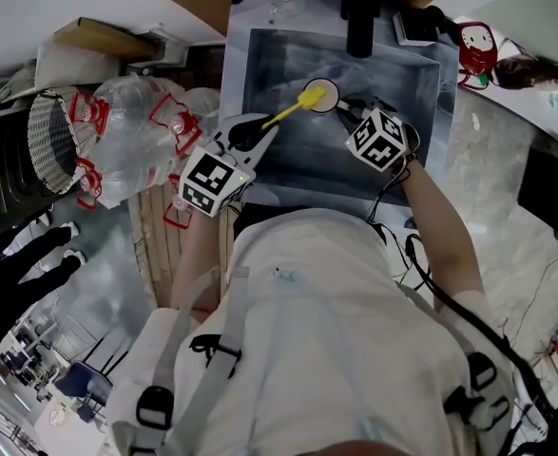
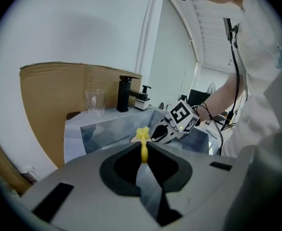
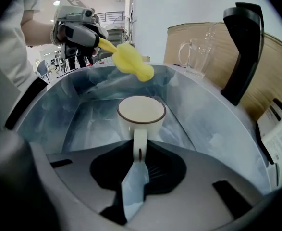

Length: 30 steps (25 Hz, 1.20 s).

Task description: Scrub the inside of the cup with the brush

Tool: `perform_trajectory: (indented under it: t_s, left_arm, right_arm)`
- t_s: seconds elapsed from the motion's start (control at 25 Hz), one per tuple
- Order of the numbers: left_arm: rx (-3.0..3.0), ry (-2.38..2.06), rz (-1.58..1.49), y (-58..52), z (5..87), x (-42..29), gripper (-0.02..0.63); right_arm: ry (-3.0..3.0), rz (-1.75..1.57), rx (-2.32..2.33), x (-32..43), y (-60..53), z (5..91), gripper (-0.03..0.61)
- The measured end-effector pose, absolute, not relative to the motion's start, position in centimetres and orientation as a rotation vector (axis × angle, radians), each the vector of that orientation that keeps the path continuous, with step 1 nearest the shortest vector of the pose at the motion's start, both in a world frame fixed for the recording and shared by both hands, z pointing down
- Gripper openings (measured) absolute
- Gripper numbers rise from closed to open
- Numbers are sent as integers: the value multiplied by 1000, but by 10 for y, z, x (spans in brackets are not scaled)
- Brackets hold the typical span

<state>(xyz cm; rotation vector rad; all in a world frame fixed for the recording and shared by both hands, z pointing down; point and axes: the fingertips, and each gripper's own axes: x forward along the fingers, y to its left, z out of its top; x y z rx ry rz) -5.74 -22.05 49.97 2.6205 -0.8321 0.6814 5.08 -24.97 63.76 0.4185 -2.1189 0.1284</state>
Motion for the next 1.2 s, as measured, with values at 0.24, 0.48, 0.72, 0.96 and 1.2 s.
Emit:
perform_trajectory:
  t_s: [0.24, 0.48, 0.72, 0.96, 1.2]
  left_arm:
    - [2612, -836, 725, -221, 501, -65, 40]
    - [2622, -823, 734, -220, 501, -66, 40]
    - [2615, -799, 756, -219, 505, -65, 40]
    - [2630, -779, 751, -217, 502, -57, 40]
    - [2673, -739, 833, -217, 501, -46, 40]
  right_arm:
    - [-2168, 61, 435, 50, -253, 618, 64]
    - [-2162, 16, 422, 59, -248, 612, 64]
    - [-2178, -30, 426, 70, -240, 595, 64]
    - [-2173, -97, 442, 71, -242, 576, 64]
    - [-2136, -167, 426, 69, -239, 572, 64]
